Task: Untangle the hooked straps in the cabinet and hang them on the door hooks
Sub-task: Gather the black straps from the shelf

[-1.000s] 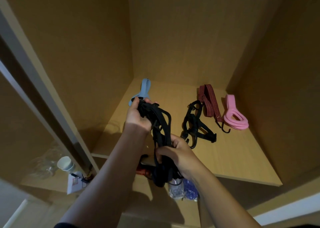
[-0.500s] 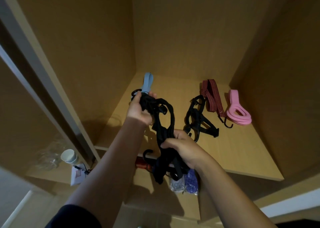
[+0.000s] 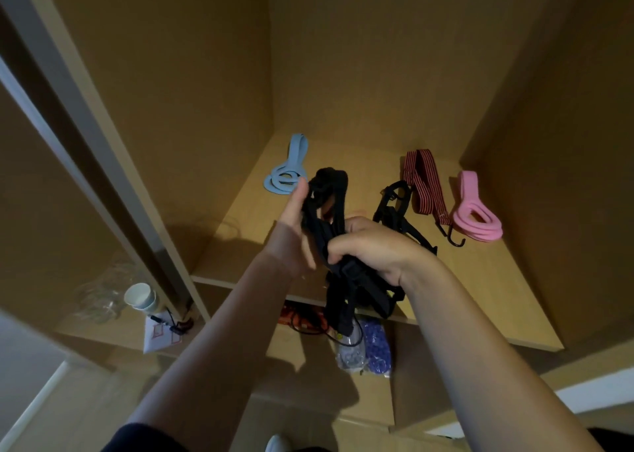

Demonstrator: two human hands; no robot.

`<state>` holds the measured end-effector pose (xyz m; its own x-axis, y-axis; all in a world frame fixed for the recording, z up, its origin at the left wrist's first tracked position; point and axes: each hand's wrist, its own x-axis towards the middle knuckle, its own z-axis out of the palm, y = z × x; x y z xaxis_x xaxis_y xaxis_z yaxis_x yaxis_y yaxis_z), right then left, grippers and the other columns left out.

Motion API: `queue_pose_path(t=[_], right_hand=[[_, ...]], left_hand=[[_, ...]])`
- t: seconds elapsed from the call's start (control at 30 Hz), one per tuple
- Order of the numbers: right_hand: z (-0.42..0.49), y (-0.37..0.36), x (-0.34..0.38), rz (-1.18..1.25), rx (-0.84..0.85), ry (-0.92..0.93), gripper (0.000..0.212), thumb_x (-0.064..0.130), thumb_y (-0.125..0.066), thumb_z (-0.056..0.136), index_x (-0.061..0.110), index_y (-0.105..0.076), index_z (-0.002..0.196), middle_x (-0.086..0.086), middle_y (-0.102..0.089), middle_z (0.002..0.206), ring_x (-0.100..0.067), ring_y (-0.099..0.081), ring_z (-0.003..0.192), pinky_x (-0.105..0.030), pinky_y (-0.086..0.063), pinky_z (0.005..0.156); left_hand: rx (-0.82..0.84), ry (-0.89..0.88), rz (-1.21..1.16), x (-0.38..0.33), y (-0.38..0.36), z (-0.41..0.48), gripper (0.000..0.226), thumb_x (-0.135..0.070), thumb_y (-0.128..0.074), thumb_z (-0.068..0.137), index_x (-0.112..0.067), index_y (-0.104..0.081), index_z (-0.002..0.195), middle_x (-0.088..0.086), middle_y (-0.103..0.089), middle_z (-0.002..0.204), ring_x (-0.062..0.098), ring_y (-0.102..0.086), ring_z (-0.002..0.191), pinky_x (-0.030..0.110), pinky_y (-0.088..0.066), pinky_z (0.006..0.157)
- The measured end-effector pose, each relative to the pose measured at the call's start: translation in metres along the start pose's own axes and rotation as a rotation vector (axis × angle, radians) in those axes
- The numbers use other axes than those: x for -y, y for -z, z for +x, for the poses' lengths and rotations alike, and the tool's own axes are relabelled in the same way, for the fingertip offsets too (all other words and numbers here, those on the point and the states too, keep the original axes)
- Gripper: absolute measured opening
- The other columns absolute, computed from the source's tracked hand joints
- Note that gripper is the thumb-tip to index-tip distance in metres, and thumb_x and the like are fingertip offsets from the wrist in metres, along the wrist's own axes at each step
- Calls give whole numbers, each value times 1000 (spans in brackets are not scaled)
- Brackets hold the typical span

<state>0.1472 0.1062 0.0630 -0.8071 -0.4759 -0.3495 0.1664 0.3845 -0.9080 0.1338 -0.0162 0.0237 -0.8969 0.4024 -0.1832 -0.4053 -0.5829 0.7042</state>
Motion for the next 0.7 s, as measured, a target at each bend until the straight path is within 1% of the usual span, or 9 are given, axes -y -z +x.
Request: queue_pose_path(t=[0.1,0.2,0.27,0.33,0.37,0.47,0.5,0.57,0.7], right_hand=[[-1,1,-9,40,-17,-33,21,-4,-51,73,12,-48,59,-6,-44,60,-19,-44,55,-27,-35,55],[-1,1,-14,78,-41,-43,25,-4,-52,74,12,-48,55,-5,-45,56,-19,-45,53,-27,-37,56],[-4,0,-13,132,-37,-22,24,-4,-54,76,13,-50,60,-3,-50,56,-18,-48,55,-27,-39,57],[-8,-1,-16,223,5,31,13,2,-61,79,14,-56,81,-2,-58,70,-16,-56,66,-28,-45,64],[-9,1,-20,223,26,45,27,10,-68,77,16,-55,100,-2,-62,86,-16,-60,80,-30,-49,73],[-13,-2,-40,15,34,9,83,32,-81,61,32,-36,132,2,-55,125,-18,-53,115,-39,-43,101],[-13,-5,-47,-6,1,14,82,31,-82,62,30,-38,131,3,-56,126,-18,-53,117,-41,-41,104],[-14,-12,-58,-10,-108,47,51,20,-76,72,27,-50,116,1,-61,120,-18,-55,114,-44,-41,104],[-21,-26,-77,-197,-107,-28,6,13,-66,79,17,-65,84,-3,-66,89,-20,-60,93,-43,-46,95]], left_hand=[[35,-116,-140,-18,-10,4,52,-40,-75,63,-8,-64,102,22,-67,107,34,-63,106,46,-46,94],[33,-103,-17,-30,-20,8,14,-21,-60,78,-11,-59,89,5,-74,83,16,-71,79,37,-50,88],[-26,-108,-3,-33,-28,9,22,-13,-50,88,-14,-63,69,-3,-66,63,8,-65,60,36,-49,88],[-37,-109,-139,-36,-34,13,17,-11,-48,90,-11,-56,75,-4,-55,53,7,-56,47,33,-58,72],[-64,-109,-271,-39,-36,17,5,-10,-47,90,-9,-51,88,-4,-50,50,7,-51,41,30,-57,60],[-210,-152,-619,-47,-36,30,27,-6,-44,90,-3,-40,117,-1,-39,39,10,-39,27,19,-47,39],[-235,-176,-674,-50,-37,32,33,-5,-42,90,1,-40,122,-1,-36,37,11,-36,25,18,-46,38],[-285,-202,-707,-53,-40,33,39,-5,-41,90,9,-41,126,-1,-33,36,11,-34,23,16,-44,37],[-251,-230,-782,-54,-43,32,30,-6,-40,92,17,-47,109,-2,-34,45,9,-34,24,15,-43,36]])
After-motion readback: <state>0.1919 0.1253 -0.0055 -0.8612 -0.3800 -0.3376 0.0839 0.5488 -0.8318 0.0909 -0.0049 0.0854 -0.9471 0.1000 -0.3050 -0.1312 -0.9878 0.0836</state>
